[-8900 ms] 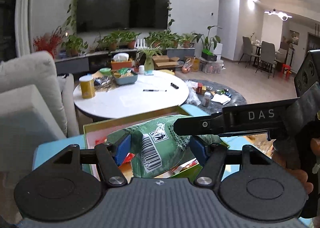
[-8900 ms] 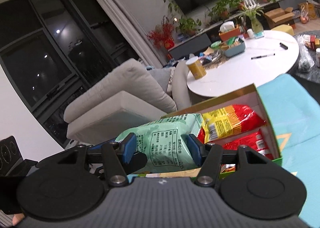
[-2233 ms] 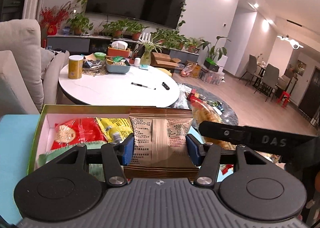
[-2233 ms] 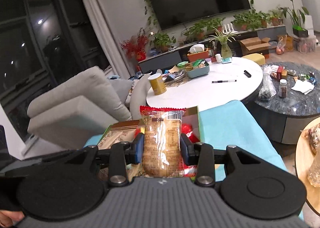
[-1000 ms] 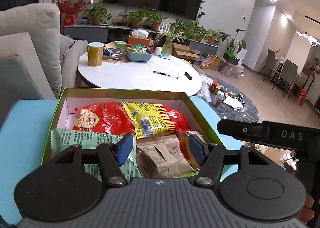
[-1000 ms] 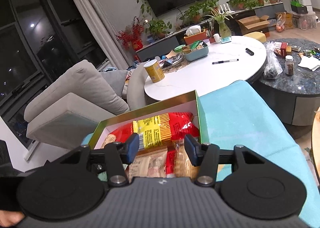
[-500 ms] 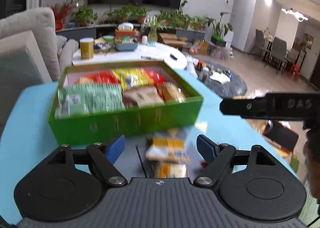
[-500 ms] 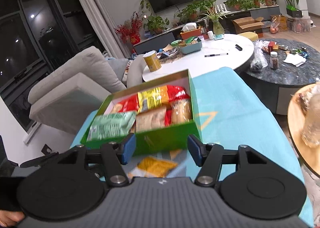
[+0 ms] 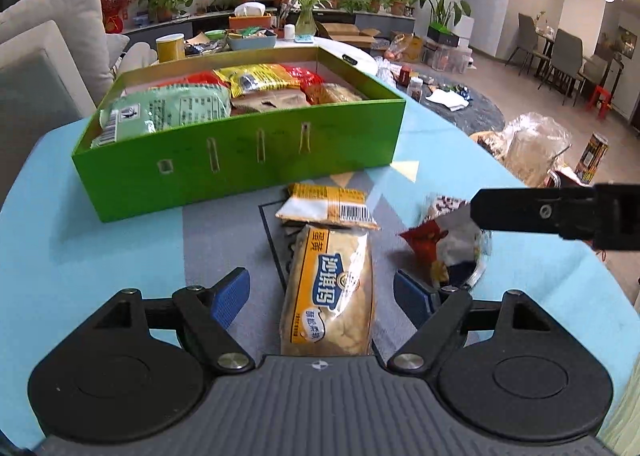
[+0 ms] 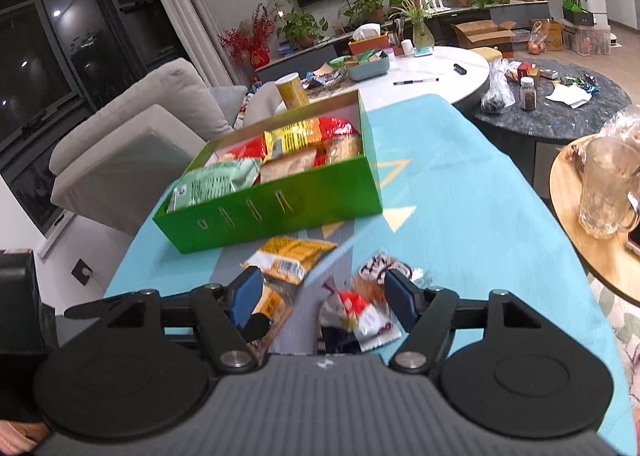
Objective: Organize snacks
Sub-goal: 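Grasp the bagged bread loaf on the table with the left gripper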
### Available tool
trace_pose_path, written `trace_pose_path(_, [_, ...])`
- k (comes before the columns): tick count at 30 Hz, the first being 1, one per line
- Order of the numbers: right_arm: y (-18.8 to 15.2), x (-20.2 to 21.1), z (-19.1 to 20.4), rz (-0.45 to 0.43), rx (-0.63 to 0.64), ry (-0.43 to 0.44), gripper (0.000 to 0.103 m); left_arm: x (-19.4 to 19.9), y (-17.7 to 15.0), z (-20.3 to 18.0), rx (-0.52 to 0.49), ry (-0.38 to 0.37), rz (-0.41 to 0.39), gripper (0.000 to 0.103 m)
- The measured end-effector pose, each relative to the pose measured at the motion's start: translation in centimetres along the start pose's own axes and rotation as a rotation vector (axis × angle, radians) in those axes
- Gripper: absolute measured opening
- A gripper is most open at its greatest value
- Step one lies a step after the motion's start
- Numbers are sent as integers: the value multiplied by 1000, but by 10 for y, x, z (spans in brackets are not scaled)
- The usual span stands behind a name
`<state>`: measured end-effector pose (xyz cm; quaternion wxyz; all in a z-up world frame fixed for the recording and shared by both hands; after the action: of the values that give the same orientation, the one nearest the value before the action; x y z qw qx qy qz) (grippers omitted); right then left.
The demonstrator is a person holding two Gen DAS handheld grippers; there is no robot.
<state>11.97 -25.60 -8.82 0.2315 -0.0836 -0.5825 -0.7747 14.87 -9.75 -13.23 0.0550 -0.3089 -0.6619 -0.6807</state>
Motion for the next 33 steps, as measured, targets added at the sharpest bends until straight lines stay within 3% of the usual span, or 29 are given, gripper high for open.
trace_pose_path(5, [-13,-10,-3,24,15,-17,71,-5,-5,-1,-9,-2,15,67])
trace_pose_path(12, [-22,-18,-6,40,18,-11,71,-9,-9,3,-6,-6,16,43])
trace_pose_path(20, [-29,-22,4,38,88,-9,77,-1,-10,14,12,13,12,42])
trace_pose_path(27, [-34,-25,15,38,167,-58,78,6,-11,22,18,24,-3,42])
trace_pose_path(33, [-39,-22,25,67,126,-9,78,14,-10,29,20,29,-24,41])
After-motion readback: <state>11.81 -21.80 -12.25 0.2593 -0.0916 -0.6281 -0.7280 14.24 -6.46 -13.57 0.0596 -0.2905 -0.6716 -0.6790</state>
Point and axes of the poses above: each gripper's, at about its wrist camera, not at the fingertips, and x roughly against the way its jaws point, z to its left, y to its top, the point moved 5 cm from there along -x, roughly the way its jaws point, and after that the axes turned 13 degrees about -z, right-handed, at the moved point
